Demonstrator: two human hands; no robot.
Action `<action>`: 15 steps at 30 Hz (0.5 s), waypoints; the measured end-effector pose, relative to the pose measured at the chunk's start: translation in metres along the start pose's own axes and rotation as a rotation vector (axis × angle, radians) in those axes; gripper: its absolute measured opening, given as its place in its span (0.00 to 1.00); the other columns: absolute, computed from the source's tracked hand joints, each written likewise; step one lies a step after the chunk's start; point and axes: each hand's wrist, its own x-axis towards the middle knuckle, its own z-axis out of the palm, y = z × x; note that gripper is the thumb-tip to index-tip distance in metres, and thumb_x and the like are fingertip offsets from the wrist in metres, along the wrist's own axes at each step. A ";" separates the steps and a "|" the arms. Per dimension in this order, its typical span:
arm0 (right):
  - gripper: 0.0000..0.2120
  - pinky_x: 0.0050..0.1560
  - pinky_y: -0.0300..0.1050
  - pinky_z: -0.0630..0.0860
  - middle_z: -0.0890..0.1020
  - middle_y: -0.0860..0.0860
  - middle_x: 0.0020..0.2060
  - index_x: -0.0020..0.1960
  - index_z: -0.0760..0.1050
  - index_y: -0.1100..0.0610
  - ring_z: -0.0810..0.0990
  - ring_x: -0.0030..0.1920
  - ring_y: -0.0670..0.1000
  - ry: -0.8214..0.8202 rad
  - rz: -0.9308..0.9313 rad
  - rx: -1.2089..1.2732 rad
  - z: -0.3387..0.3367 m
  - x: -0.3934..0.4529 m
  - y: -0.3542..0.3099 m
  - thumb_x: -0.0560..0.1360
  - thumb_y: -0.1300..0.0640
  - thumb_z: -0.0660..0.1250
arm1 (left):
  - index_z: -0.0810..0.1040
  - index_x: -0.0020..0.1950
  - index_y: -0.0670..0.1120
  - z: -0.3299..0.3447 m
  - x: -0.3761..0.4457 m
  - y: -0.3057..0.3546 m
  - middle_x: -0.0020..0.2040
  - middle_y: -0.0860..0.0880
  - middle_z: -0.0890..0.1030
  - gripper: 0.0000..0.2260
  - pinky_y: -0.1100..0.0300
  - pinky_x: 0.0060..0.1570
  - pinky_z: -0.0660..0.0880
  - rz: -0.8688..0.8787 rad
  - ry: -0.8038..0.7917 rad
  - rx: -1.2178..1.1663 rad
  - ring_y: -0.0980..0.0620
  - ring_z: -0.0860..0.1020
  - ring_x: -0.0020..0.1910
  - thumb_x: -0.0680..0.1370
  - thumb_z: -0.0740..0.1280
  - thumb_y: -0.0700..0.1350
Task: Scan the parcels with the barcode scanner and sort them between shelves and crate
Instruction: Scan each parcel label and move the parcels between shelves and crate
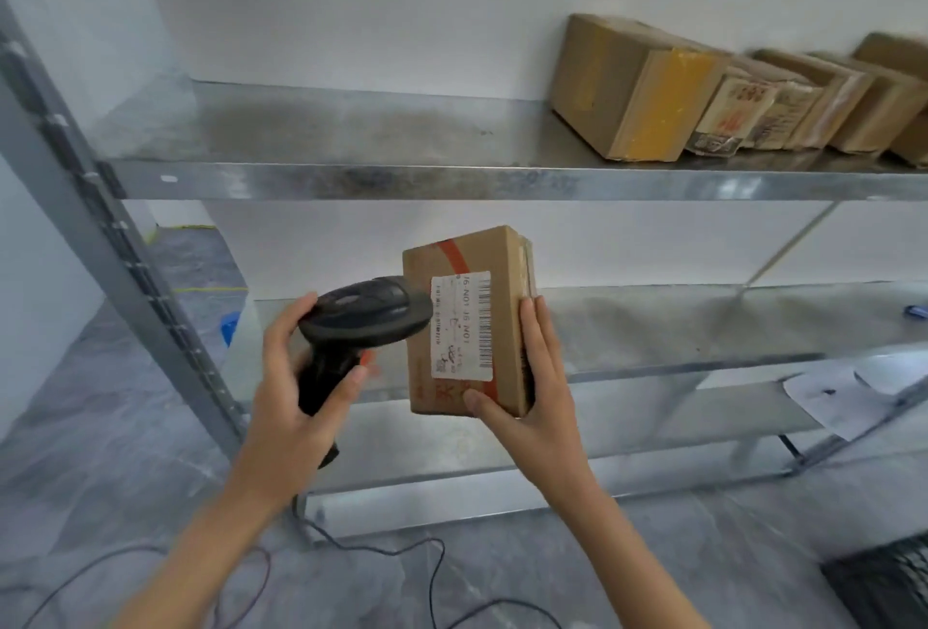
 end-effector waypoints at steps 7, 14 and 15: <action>0.47 0.68 0.49 0.74 0.55 0.37 0.78 0.77 0.52 0.31 0.64 0.75 0.42 -0.287 0.104 0.028 -0.027 -0.002 0.029 0.69 0.51 0.76 | 0.58 0.74 0.71 -0.037 -0.009 -0.017 0.60 0.71 0.76 0.28 0.61 0.54 0.78 0.105 -0.235 0.362 0.60 0.81 0.54 0.78 0.66 0.63; 0.47 0.66 0.48 0.76 0.58 0.39 0.78 0.78 0.53 0.33 0.66 0.73 0.42 -0.340 0.119 0.051 -0.032 -0.004 0.036 0.69 0.54 0.77 | 0.60 0.74 0.54 -0.049 0.002 -0.028 0.51 0.48 0.82 0.25 0.69 0.42 0.74 0.342 -0.400 0.585 0.50 0.80 0.45 0.81 0.61 0.62; 0.47 0.66 0.47 0.76 0.58 0.39 0.78 0.77 0.53 0.32 0.66 0.73 0.41 -0.338 0.119 0.056 -0.031 -0.004 0.036 0.69 0.55 0.77 | 0.60 0.74 0.54 -0.049 0.003 -0.029 0.51 0.48 0.82 0.25 0.71 0.43 0.73 0.349 -0.412 0.585 0.50 0.79 0.45 0.81 0.60 0.62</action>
